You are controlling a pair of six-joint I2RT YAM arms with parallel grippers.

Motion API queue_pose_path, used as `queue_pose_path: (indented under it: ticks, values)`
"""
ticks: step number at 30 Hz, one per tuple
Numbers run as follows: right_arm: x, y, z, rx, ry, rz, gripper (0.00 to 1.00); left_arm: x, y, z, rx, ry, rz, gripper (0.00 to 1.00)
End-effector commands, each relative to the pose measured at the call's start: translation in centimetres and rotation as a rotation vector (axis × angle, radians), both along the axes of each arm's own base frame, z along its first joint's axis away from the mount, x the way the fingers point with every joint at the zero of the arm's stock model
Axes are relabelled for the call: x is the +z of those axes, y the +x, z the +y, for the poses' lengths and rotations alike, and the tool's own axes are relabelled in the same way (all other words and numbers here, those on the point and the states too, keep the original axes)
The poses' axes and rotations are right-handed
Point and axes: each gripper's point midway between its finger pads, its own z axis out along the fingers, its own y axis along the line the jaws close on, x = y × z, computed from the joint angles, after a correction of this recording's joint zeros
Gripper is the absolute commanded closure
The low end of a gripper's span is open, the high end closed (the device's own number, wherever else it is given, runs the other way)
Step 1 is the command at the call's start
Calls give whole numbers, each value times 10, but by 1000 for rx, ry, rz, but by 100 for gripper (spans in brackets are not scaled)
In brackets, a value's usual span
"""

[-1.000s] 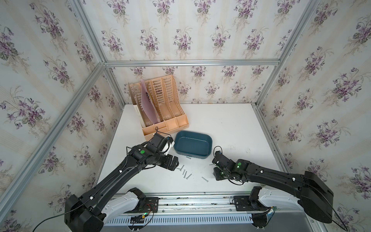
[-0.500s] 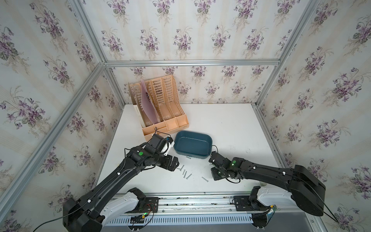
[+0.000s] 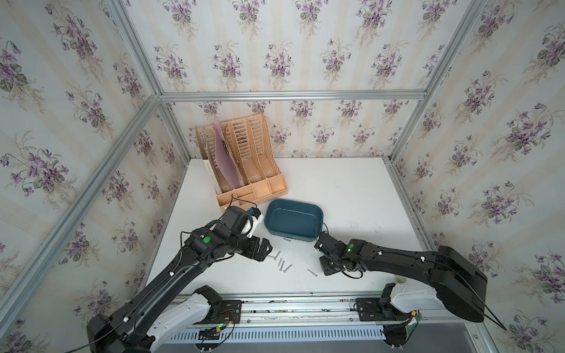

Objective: Put the screws on the desktop into the storage box
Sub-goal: Pick up the screw from the center of the board, then place the screw in the storage box.

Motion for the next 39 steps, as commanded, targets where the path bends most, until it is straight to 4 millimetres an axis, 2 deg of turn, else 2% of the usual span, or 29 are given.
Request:
queue_pose_path:
  ticks: [1,8,14,18,23,29,33,39]
  values:
    - [-8,-7,-5,0,-22,34,82,10,-1,-6,-19,-53,-30,1]
    - [-10,-11,-7,-8,-13,45,95,13,-2,-7,-24,-68,-37,1]
    - [-6,-11,-8,-19,7,33,100,18,-5,-10,-36,-100,-43,1]
    - [10,-8,-5,-30,47,1,100,19,-4,-8,-27,-98,-56,1]
    - [44,3,5,-28,105,-62,100,18,-3,-8,-15,-93,-45,1]
    - [89,31,26,-11,152,-170,100,15,2,-1,23,-63,-59,1]
    - [115,59,49,15,177,-246,100,15,2,0,26,-55,-62,1]
    - [134,101,86,69,200,-303,100,13,3,5,40,-33,-68,1]
